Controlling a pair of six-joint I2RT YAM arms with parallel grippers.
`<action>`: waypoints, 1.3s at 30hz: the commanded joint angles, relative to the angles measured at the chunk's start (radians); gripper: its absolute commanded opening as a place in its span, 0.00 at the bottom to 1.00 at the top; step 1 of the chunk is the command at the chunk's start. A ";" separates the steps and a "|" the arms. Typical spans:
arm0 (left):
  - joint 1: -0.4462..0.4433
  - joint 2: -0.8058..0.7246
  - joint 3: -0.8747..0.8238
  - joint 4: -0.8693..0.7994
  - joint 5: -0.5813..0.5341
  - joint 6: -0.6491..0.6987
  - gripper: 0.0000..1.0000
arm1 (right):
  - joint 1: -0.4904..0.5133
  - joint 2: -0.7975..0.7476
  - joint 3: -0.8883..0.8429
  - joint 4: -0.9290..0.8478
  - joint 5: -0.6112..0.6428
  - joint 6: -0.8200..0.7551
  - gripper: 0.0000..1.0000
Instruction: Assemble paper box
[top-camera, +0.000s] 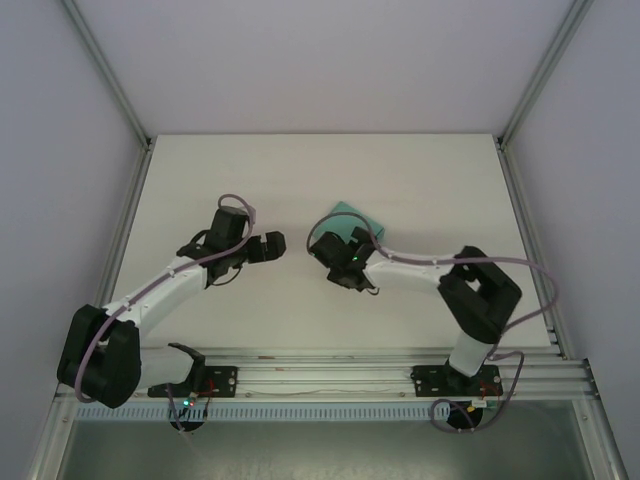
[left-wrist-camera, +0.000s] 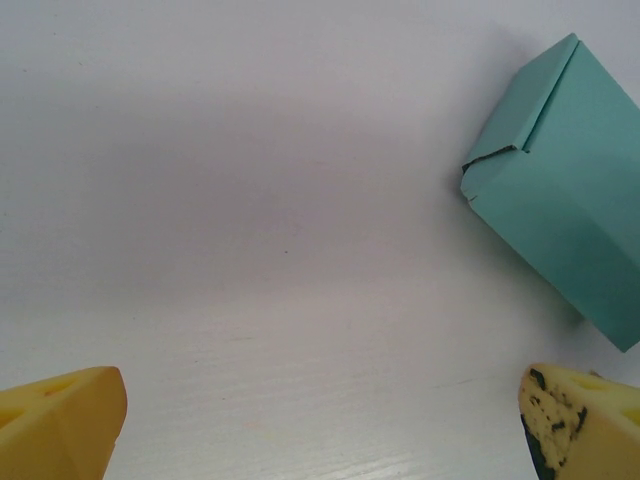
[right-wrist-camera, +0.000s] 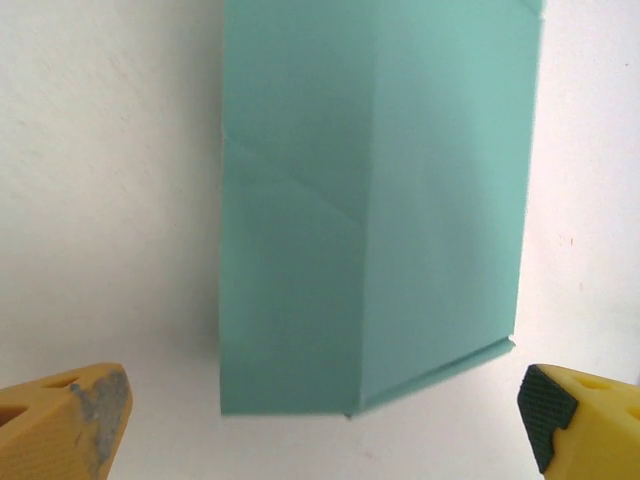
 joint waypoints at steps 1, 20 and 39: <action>0.008 0.006 0.008 0.053 0.058 -0.044 1.00 | -0.010 -0.125 -0.035 0.010 -0.097 0.074 1.00; -0.156 0.435 0.281 0.291 0.329 -0.235 1.00 | -0.565 0.147 0.325 -0.113 -0.727 0.465 0.88; -0.166 0.650 0.416 0.313 0.354 -0.242 0.90 | -0.587 0.292 0.296 -0.088 -0.975 0.470 0.73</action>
